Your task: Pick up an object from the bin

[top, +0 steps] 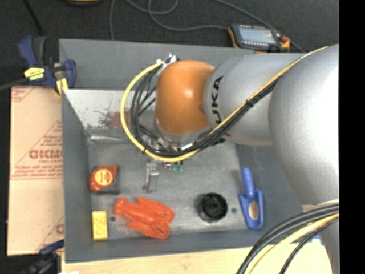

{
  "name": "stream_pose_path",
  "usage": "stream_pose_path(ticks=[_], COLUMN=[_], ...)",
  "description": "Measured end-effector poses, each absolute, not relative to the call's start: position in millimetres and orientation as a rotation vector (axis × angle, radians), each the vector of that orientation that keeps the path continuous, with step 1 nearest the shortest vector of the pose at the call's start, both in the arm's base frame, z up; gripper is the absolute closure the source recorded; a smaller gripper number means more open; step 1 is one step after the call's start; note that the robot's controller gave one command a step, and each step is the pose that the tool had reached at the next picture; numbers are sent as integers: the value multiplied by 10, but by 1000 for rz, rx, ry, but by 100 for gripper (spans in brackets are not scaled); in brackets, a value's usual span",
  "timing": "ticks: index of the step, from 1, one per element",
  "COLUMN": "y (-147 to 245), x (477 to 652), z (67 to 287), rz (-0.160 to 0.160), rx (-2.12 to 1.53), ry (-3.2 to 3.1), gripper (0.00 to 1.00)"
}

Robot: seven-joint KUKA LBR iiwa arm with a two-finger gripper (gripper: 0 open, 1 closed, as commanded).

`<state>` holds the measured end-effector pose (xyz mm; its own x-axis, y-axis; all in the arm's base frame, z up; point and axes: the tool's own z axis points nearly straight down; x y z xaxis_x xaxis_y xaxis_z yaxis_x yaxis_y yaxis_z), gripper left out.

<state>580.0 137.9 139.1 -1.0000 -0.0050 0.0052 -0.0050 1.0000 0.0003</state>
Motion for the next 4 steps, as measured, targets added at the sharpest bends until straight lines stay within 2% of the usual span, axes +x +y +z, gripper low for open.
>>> stream_pose_path(ticks=[1,2,3,4], y=[1375,1514,1460,1690], x=[5819,5528,4998,4808], z=[1439,966,710,725], rz=[-2,-3,-2,-6], rx=[4,49,-39,-246], ry=[-3144,-3150,-3142,-3144], gripper=[0,0,0,100])
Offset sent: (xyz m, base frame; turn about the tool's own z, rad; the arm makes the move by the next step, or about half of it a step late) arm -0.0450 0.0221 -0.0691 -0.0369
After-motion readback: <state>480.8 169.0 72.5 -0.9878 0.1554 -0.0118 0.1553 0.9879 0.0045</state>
